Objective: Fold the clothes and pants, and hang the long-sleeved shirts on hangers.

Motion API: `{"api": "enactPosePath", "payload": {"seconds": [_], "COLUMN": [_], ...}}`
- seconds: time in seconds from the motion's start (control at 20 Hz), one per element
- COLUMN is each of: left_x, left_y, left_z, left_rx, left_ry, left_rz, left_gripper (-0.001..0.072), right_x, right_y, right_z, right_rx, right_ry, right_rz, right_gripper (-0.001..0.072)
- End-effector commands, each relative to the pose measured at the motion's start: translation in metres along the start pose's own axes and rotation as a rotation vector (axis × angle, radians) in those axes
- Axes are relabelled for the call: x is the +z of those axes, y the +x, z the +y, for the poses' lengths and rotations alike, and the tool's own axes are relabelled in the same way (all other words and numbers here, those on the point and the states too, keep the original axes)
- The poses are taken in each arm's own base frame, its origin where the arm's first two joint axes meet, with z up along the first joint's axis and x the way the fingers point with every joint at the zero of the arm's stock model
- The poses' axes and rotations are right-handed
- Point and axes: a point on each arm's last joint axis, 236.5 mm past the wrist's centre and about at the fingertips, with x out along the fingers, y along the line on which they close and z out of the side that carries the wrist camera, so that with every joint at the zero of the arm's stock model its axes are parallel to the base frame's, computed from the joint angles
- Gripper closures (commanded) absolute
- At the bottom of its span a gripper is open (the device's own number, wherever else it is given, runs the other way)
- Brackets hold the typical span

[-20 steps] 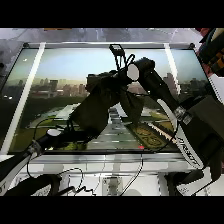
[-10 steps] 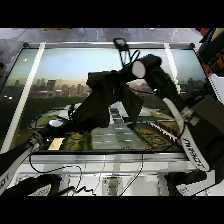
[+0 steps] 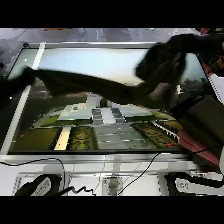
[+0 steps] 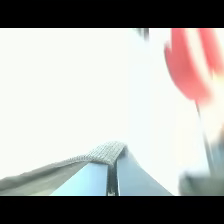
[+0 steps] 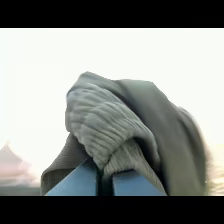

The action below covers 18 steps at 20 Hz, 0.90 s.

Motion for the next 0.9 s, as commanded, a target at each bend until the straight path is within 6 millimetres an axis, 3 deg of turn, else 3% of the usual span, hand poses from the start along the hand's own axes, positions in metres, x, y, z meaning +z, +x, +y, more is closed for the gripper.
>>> {"api": "enactPosePath", "payload": {"seconds": [0.0,0.1,0.2,0.35,0.5,0.65,0.85], "left_x": [0.130,0.150,0.150,0.140,0.157,0.189,0.247], "left_y": [-0.060,-0.079,-0.087,-0.080,-0.077,-0.077,-0.093], "left_z": [-0.006,0.015,0.049,0.081,0.094,0.077,0.022], "left_rx": [0.102,0.194,0.290,0.360,0.364,0.331,0.255], "left_ry": [0.162,0.226,0.225,0.225,0.105,0.115,0.192], "left_rz": [-0.320,-0.357,-0.324,-0.259,-0.345,-0.406,-0.523], "left_gripper": [0.0691,0.0691,0.0691,0.0691,0.0692,0.0693,0.0693], "right_x": [0.005,-0.026,-0.035,-0.017,0.026,0.061,0.105], "right_y": [-0.021,-0.024,-0.026,-0.020,-0.017,-0.019,-0.028], "right_z": [-0.068,-0.088,-0.097,-0.075,-0.045,-0.021,0.023], "right_rx": [-0.085,-0.121,-0.131,-0.048,0.046,0.106,0.202], "right_ry": [0.101,0.129,0.143,0.166,0.251,0.304,0.271], "right_rz": [-0.003,0.127,0.162,0.090,-0.084,-0.224,-0.346], "right_gripper": [0.0683,0.0683,0.0682,0.0683,0.0684,0.0685,0.0685]}}
